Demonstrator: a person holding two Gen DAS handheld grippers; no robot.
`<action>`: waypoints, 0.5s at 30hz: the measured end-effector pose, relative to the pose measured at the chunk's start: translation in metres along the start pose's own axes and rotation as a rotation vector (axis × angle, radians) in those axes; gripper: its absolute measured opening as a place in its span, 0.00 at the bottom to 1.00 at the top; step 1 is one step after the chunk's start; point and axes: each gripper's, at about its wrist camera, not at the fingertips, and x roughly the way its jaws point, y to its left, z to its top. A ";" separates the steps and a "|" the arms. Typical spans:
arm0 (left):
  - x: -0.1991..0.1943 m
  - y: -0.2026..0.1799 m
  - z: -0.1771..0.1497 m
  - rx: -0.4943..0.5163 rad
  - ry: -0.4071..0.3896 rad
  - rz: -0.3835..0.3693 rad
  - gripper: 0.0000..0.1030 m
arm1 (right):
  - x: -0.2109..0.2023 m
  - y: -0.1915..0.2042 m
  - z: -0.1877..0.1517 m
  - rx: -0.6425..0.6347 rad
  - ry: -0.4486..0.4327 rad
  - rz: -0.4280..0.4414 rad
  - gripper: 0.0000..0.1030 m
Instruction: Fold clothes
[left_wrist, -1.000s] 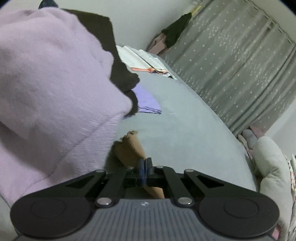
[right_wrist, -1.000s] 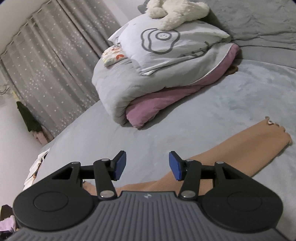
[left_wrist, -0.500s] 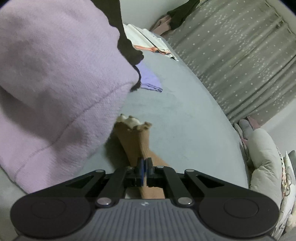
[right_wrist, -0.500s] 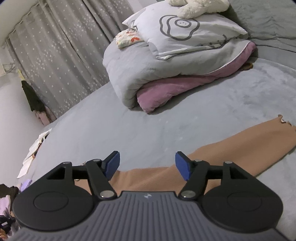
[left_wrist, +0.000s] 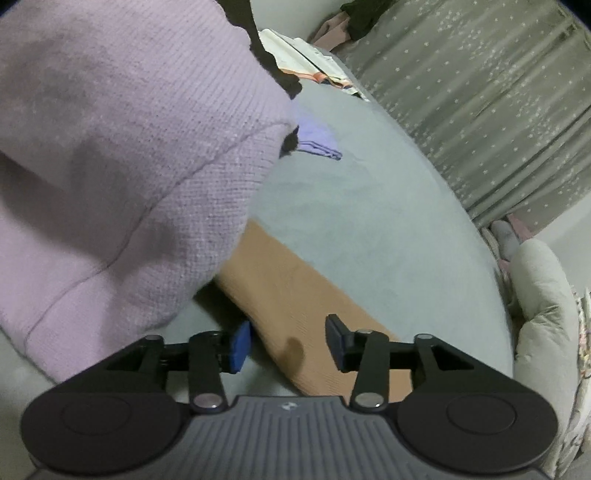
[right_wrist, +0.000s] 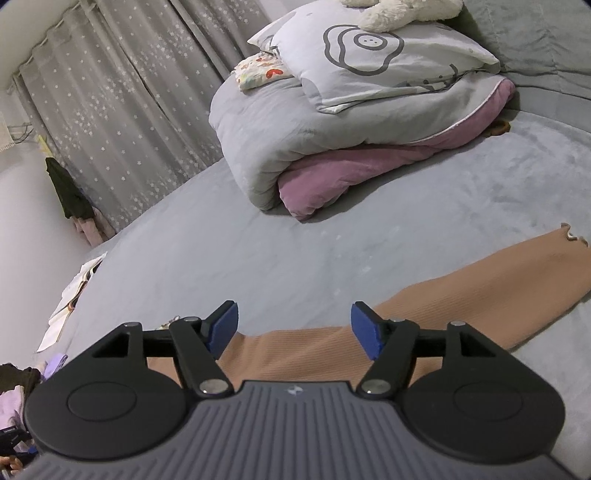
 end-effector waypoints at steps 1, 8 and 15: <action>0.001 -0.003 -0.001 0.021 -0.002 0.029 0.48 | 0.000 0.000 0.000 0.001 0.000 0.001 0.68; 0.013 -0.008 -0.008 0.037 -0.053 0.090 0.03 | 0.006 0.004 -0.001 -0.007 0.010 0.013 0.68; -0.006 0.002 0.013 -0.050 -0.149 -0.064 0.03 | 0.000 -0.014 0.003 0.082 -0.006 0.041 0.68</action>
